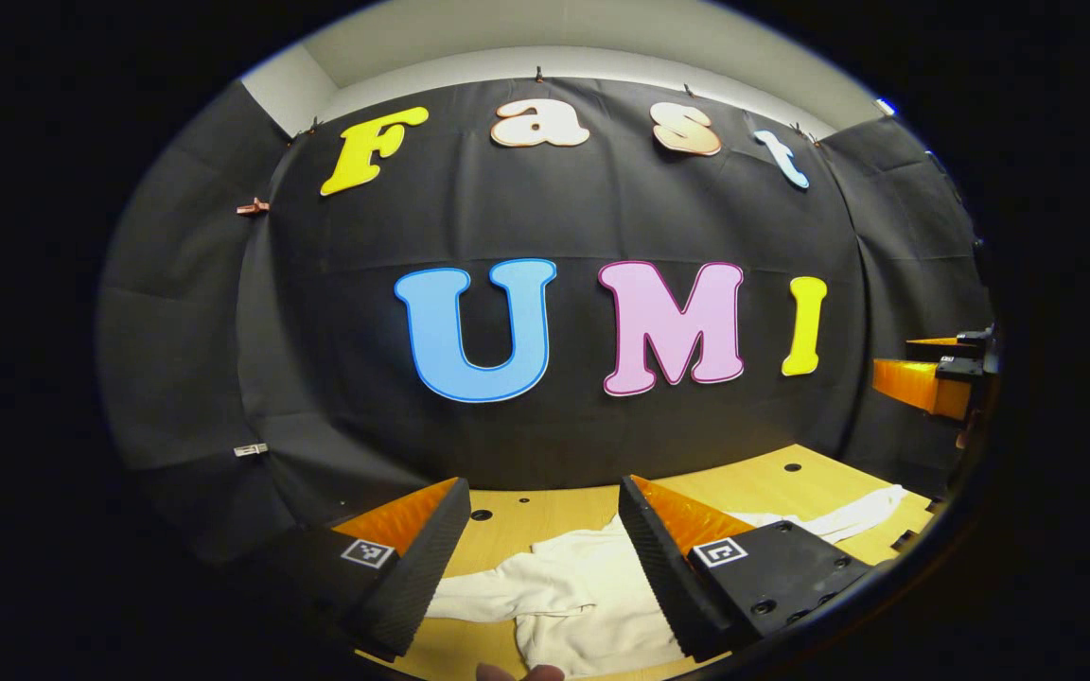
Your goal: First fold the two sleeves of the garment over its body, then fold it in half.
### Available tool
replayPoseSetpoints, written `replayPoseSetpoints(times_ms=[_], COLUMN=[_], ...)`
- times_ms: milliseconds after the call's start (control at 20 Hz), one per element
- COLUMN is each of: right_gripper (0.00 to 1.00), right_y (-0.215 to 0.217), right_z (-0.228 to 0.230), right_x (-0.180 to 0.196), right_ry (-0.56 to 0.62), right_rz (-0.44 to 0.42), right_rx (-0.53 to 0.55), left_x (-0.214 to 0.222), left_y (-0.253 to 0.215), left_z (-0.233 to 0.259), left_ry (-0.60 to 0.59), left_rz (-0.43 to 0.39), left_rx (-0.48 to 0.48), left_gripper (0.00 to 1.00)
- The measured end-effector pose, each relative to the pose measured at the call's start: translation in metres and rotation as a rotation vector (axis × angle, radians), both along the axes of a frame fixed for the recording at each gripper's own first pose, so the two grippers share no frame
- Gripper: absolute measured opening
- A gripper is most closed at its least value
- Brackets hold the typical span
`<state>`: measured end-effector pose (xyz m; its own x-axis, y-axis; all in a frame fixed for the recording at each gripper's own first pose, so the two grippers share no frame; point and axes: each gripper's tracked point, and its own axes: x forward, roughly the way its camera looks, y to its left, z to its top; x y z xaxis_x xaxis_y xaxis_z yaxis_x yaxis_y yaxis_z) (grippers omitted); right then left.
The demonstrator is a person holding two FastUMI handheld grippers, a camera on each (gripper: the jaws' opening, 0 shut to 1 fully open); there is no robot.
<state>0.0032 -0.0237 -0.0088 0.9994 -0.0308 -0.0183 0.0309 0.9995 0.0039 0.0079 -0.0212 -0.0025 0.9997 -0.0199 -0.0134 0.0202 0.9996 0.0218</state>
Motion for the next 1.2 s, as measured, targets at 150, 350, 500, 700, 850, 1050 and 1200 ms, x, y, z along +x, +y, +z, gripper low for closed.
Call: replayPoseSetpoints(times_ms=[150, 350, 500, 700, 850, 1050, 1200], right_gripper=[0.97, 0.97, 0.97, 0.97, 0.97, 0.98, 0.97], right_y=[-0.017, -0.047, -0.075, -0.132, -0.172, -0.227, -0.265], right_z=[-0.007, -0.016, -0.027, -0.055, -0.075, -0.106, -0.14], right_x=[0.004, 0.006, 0.006, 0.004, 0.002, -0.001, 0.001], right_ry=[0.016, 0.034, 0.051, 0.109, 0.15, 0.208, 0.268], right_rz=[-0.024, -0.064, -0.1, -0.184, -0.234, -0.306, -0.345], right_rx=[0.006, 0.01, 0.015, 0.002, -0.005, -0.021, -0.019], left_x=[0.004, 0.011, 0.017, 0.026, 0.033, 0.038, 0.041], left_y=[-0.01, -0.028, -0.046, -0.077, -0.098, -0.124, -0.141], left_z=[-0.002, -0.004, -0.007, -0.013, -0.02, -0.025, -0.026], left_ry=[0.009, 0.022, 0.036, 0.059, 0.083, 0.102, 0.111], left_rz=[-0.008, -0.019, -0.037, -0.074, -0.089, -0.111, -0.12], left_rx=[0.004, 0.013, 0.021, 0.03, 0.044, 0.052, 0.075], left_gripper=[0.99, 0.99, 0.99, 0.99, 0.97, 0.97, 0.97])
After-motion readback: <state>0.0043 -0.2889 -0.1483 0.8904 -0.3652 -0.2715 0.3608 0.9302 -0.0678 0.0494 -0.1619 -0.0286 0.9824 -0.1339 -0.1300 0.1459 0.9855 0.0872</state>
